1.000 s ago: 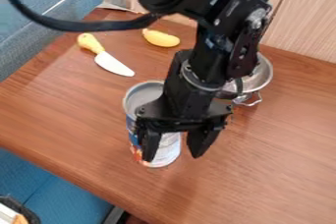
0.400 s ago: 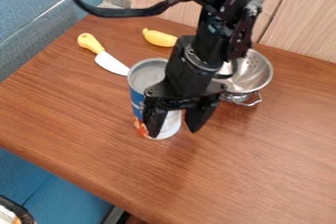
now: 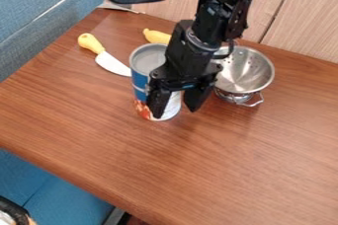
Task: Move the can in between the knife and stainless strainer
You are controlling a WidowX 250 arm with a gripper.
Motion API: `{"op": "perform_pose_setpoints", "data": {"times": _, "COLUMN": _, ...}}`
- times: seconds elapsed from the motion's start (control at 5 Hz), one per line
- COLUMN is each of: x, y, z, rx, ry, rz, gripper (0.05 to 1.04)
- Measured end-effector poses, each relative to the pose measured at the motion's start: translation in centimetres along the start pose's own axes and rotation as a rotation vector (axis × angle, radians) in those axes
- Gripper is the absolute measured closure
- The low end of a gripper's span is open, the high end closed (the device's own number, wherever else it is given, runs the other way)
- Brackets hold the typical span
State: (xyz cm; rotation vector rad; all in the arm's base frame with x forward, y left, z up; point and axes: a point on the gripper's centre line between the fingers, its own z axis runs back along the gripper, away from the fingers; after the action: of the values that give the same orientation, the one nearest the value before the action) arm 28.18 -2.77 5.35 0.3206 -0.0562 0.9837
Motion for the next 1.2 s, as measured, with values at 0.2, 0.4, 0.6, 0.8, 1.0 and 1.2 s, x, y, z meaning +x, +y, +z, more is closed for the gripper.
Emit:
{"op": "perform_pose_setpoints", "data": {"times": 0.2, "x": 1.3, "y": -1.0, "z": 0.0, "rx": 0.01, "ry": 0.008, "rz": 0.041, "gripper": 0.083}}
{"op": "perform_pose_setpoints", "data": {"times": 0.4, "x": 2.6, "y": -2.0, "z": 0.5, "rx": -0.005, "ry": 0.005, "rz": 0.084, "gripper": 0.083}}
{"op": "perform_pose_setpoints", "data": {"times": 0.6, "x": 3.7, "y": -2.8, "z": 0.9, "rx": -0.01, "ry": -0.01, "rz": 0.118, "gripper": 0.083}}
{"op": "perform_pose_setpoints", "data": {"times": 0.8, "x": 4.4, "y": -3.1, "z": 1.4, "rx": -0.03, "ry": -0.019, "rz": 0.141, "gripper": 0.083}}
{"op": "perform_pose_setpoints", "data": {"times": 1.0, "x": 4.3, "y": -3.2, "z": 1.4, "rx": -0.031, "ry": -0.013, "rz": 0.135, "gripper": 0.083}}
{"op": "perform_pose_setpoints", "data": {"times": 1.2, "x": 3.9, "y": -3.0, "z": 1.9, "rx": -0.044, "ry": -0.004, "rz": 0.116, "gripper": 0.083}}
